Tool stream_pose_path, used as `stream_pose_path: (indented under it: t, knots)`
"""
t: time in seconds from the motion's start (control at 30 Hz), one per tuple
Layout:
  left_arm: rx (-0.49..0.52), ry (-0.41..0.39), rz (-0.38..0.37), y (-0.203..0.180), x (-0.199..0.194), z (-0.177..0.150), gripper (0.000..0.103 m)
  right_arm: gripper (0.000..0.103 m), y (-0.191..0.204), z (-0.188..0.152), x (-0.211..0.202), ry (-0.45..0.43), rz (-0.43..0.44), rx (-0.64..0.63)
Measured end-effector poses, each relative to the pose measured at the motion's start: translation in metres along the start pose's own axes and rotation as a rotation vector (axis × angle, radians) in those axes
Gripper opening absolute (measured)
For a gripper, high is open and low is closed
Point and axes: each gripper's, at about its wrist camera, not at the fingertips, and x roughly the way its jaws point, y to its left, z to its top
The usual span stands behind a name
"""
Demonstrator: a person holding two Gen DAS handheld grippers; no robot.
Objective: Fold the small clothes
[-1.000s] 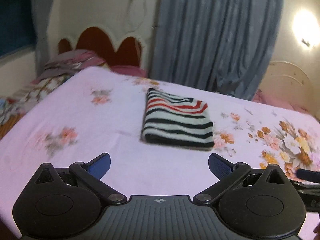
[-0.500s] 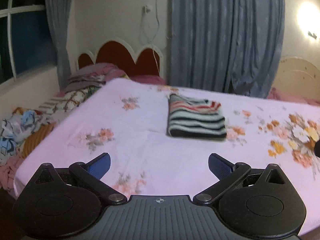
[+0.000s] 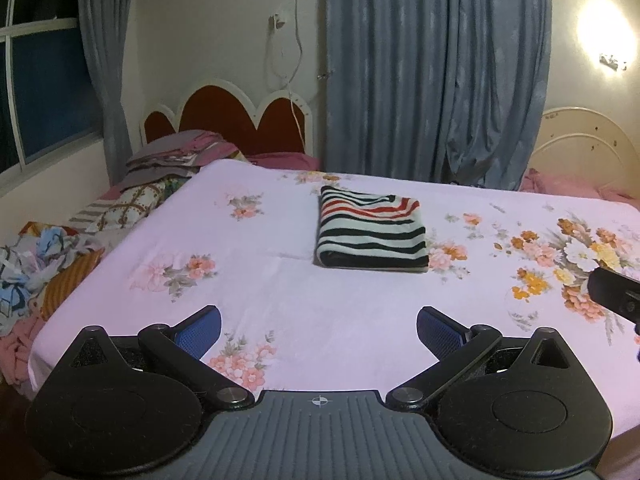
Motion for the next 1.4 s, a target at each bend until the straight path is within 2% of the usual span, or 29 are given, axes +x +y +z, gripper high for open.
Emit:
stream_pose_path:
  t: [1.4]
  knots:
    - [0.014,-0.016,0.004,0.001,-0.009,0.006,0.103,0.102,0.006,-0.007,0.0,0.019,0.013,0.01]
